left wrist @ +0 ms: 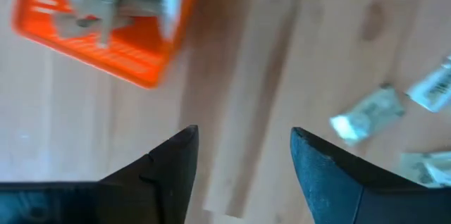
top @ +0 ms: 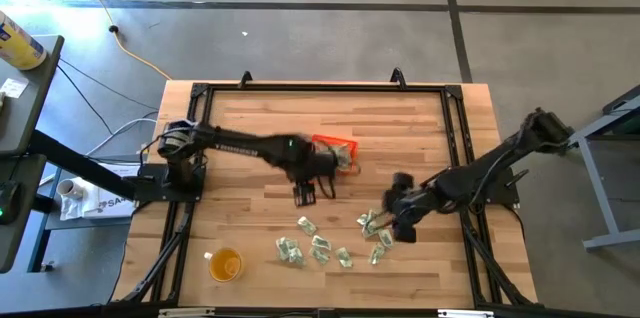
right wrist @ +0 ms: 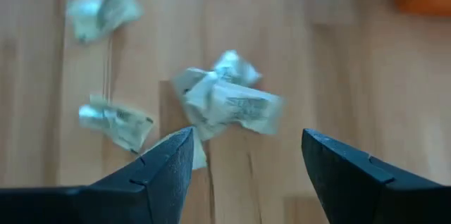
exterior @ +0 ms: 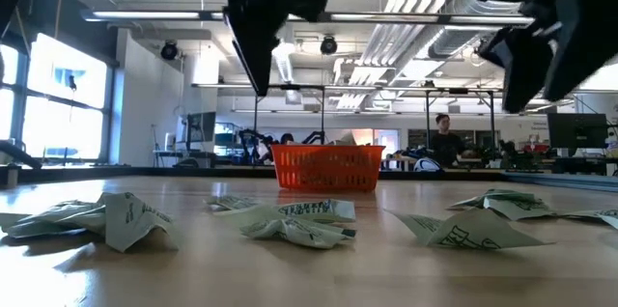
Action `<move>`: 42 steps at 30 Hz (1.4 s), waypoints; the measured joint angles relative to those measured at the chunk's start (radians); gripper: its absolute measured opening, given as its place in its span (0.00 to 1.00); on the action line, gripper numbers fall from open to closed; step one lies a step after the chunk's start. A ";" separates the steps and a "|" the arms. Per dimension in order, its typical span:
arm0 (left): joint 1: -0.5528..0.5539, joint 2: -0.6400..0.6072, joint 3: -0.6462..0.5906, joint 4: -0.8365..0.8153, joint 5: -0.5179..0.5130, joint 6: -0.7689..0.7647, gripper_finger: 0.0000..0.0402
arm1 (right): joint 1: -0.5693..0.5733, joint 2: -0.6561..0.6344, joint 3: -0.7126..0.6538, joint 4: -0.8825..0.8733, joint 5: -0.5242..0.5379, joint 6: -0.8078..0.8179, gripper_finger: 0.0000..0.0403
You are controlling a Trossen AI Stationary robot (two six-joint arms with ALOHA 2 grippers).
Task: Pick and place Stevia / Truvia into bins
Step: Put the stevia packet into the basket
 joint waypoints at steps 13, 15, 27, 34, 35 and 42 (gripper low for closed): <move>-0.204 0.000 0.000 -0.032 -0.067 -0.298 0.53 | -0.090 0.258 0.004 0.117 -0.070 -0.421 0.63; -0.218 0.000 0.000 -0.034 -0.068 -0.329 0.52 | -0.115 0.275 0.004 0.142 -0.098 -0.467 0.63; -0.233 -0.001 0.001 -0.085 -0.081 -0.418 0.46 | -0.245 0.328 0.004 0.210 -0.282 -0.489 0.55; -0.231 -0.001 0.001 -0.085 -0.091 -0.418 0.46 | -0.286 0.345 0.006 0.210 -0.322 -0.390 0.20; -0.231 -0.001 0.001 -0.085 -0.093 -0.418 0.46 | -0.291 0.345 0.006 0.209 -0.326 -0.377 0.14; -0.231 -0.001 0.001 -0.091 -0.096 -0.418 0.46 | -0.334 0.299 0.003 0.221 -0.316 -0.245 0.04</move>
